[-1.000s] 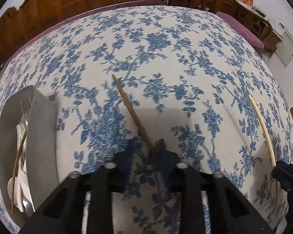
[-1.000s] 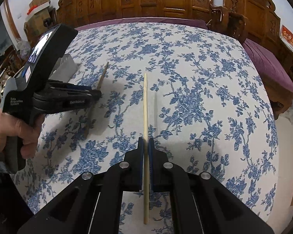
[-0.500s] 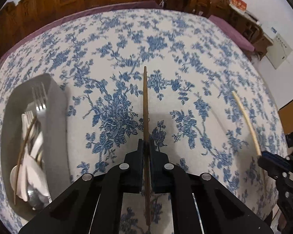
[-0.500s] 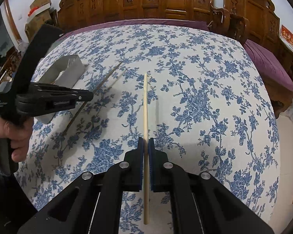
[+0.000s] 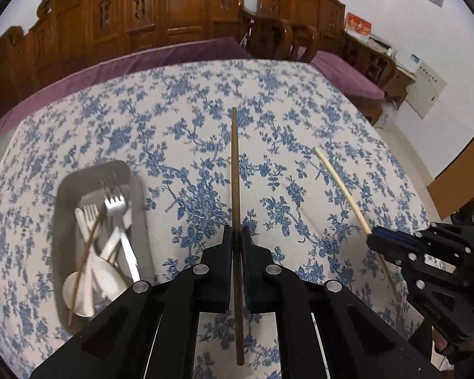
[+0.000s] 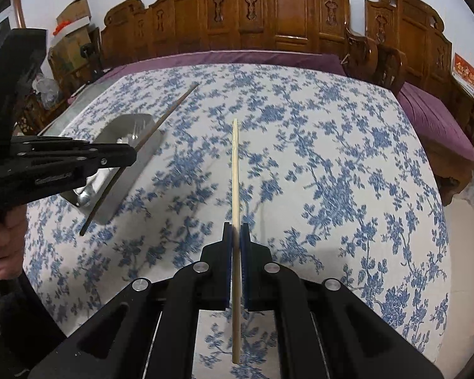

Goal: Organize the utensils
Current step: 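Carry the dark chopstick over the tray with the left gripper while the right carries the bamboo one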

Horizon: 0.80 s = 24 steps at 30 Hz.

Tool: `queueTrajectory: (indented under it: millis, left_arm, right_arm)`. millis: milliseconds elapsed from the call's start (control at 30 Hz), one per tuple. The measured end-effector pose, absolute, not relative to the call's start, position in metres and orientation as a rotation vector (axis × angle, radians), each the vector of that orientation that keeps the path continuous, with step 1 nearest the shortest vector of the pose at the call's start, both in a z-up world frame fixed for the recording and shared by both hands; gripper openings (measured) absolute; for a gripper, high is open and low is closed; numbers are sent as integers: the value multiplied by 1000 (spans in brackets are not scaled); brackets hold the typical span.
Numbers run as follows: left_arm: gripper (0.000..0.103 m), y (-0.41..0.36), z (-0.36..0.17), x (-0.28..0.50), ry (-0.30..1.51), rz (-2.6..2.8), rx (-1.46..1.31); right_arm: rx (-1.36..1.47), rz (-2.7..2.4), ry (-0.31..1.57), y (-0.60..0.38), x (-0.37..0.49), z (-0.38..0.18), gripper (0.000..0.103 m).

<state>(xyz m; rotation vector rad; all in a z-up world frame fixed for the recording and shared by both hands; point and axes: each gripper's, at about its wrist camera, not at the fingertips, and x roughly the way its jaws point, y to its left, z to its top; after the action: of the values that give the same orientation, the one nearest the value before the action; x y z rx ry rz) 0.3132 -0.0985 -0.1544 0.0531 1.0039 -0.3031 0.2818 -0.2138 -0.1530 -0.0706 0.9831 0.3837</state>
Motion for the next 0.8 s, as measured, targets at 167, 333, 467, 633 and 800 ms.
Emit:
queueTrajectory:
  millis: [167,333,467,633,800]
  left_arm:
    - [5,-79,-138,298,973,-315,52]
    - [5,-54,-127,288,957,-321,52]
    - [5,-32,-122,284,949,-313,44]
    - [5,-11,-120,284,945,-305,39]
    - [5,9,-128,291,959,-299,48]
  right_arm:
    - [-74,395,962,-197,282,-143,6]
    - [-77,413,948,-174,282,-136,6]
    - [-82,429,945,-155,283,-134,6]
    - [-100,453,944,-133,284,-132,6]
    - [-117,471,946,-116,286,-132,6]
